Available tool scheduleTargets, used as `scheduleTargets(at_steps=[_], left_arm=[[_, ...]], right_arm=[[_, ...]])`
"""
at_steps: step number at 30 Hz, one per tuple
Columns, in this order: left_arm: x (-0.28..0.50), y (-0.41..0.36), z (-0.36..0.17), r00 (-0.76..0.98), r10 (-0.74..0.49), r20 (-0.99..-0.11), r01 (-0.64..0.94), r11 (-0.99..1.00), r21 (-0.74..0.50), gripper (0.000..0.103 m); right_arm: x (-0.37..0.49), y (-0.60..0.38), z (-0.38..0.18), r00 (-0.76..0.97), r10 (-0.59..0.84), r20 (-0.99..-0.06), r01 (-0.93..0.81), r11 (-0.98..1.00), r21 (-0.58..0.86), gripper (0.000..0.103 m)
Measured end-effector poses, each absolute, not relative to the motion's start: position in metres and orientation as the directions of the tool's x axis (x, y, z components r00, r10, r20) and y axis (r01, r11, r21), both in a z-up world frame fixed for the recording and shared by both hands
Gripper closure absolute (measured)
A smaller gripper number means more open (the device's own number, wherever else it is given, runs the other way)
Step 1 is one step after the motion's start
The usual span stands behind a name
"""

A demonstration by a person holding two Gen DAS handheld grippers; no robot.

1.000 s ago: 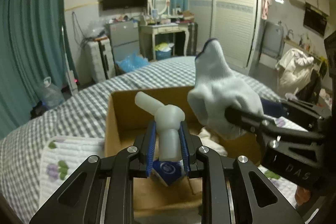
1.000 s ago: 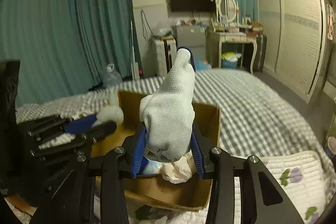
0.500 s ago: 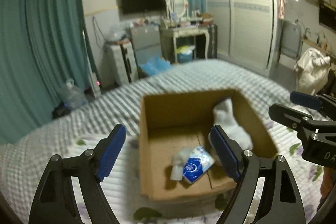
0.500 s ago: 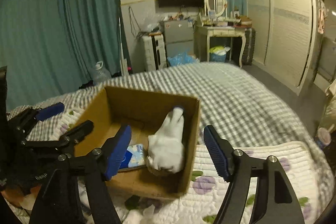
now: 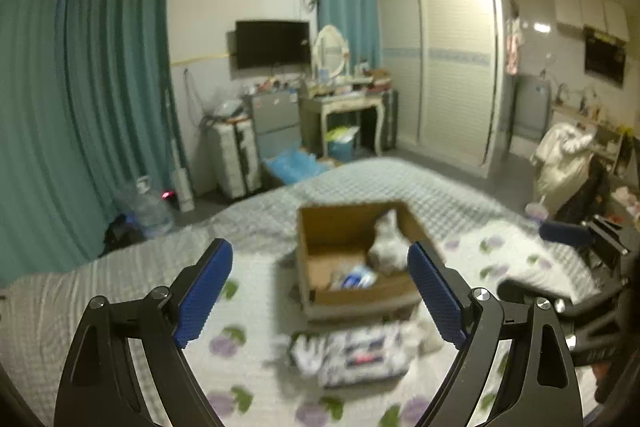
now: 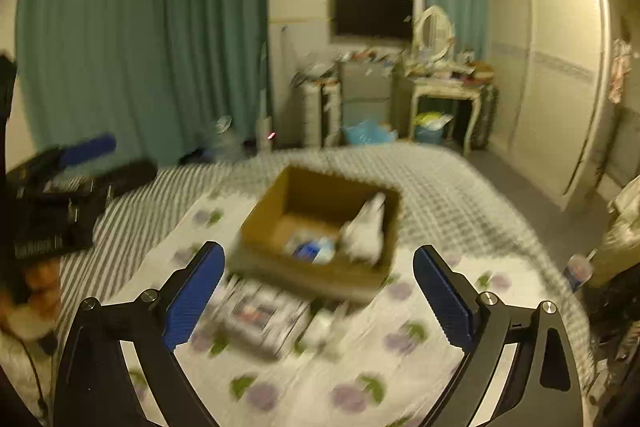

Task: Organize soft objects
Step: 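Grasp the floral wipes pack with the right gripper while the left grasps the white pipe-cleaner toy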

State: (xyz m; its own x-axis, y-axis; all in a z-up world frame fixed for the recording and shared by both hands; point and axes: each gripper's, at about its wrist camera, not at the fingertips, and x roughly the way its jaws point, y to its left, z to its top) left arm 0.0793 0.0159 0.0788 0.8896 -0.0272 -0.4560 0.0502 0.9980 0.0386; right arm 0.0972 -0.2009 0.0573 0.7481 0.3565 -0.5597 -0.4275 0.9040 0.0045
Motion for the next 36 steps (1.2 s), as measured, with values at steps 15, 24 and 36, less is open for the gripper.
scheduleTargets(at_steps=[15,24,36], left_arm=[[0.075,0.066,-0.081,0.786,-0.03,-0.618,-0.002,0.999,-0.05,0.014],[0.1,0.072,-0.112,0.744,-0.068,-0.665,0.039,0.998,-0.057,0.014],[0.132,0.07,-0.128,0.72,-0.031,-0.694,0.058,0.998,0.015,0.015]], right_arm=[[0.108,-0.125,-0.102,0.592,0.321,-0.739,-0.522,0.852,-0.048,0.007],[0.142,-0.1,-0.148,0.559,0.318,-0.766,-0.552,0.832,-0.057,0.007],[0.169,-0.098,-0.168,0.574,0.336,-0.747,-0.525,0.851,-0.02,0.036]])
